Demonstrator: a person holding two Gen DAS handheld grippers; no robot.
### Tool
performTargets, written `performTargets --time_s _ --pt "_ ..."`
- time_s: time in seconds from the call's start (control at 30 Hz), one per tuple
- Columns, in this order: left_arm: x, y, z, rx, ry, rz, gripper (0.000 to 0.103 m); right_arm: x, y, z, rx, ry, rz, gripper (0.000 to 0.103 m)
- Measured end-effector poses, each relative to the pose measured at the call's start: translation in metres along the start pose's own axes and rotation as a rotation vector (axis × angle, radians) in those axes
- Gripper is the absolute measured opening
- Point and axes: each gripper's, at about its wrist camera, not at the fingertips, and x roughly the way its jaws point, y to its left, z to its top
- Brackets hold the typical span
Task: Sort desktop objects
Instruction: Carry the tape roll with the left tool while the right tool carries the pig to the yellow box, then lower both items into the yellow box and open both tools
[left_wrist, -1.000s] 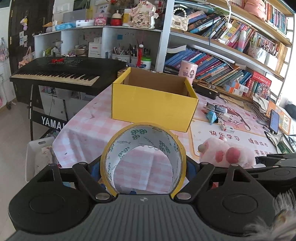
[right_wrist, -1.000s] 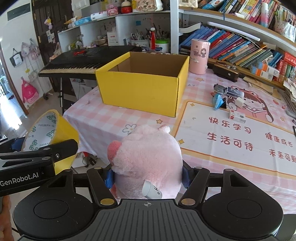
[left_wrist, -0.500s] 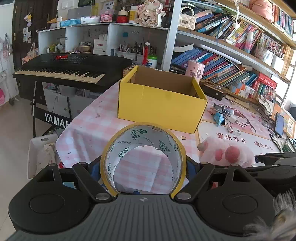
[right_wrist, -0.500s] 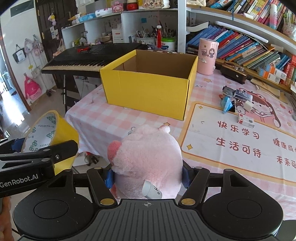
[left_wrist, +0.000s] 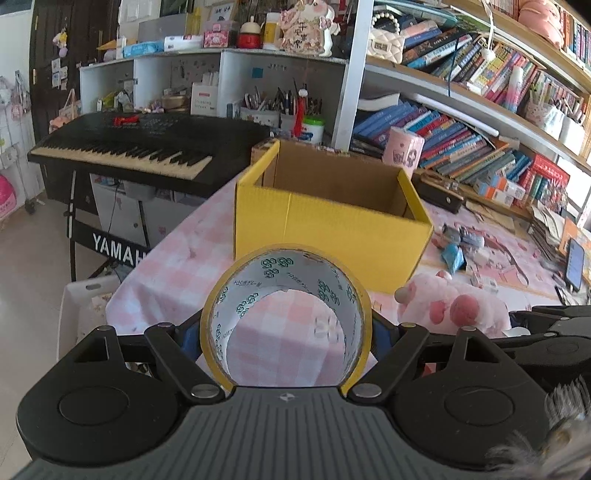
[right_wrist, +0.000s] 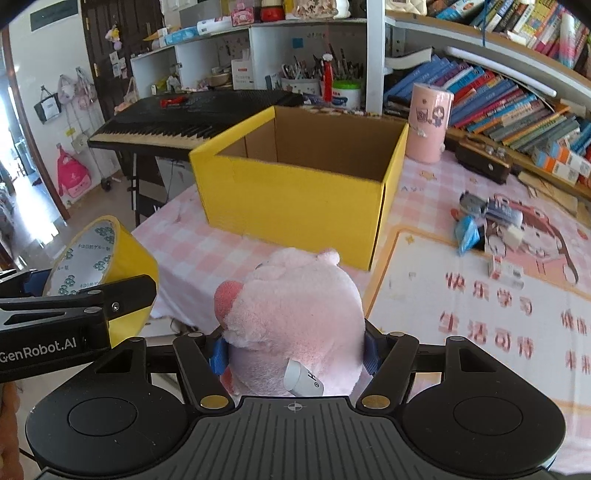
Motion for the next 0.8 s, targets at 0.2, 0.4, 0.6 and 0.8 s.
performTargets --time_s 0.2,0.4,0.6,0.8 --pt "0.018 -0.010 0.033 -0.012 -0.046 0.011 0.082 0.011 -0.014 0.033 -0.026 -0.047 0.017 0.067" --pt "0.040 -0.022 0.070 -0.019 -0.095 0.017 0.082 0.021 -0.029 0.070 -0.064 -0.114 0.043 0.067" --pt "0.069 -0.037 0.111 0.026 -0.143 0.028 0.082 0.046 -0.041 0.113 -0.139 -0.183 0.042 0.067" --pt "0.125 -0.042 0.147 0.036 -0.103 0.056 0.082 0.103 -0.052 0.146 -0.268 -0.160 -0.004 0.067"
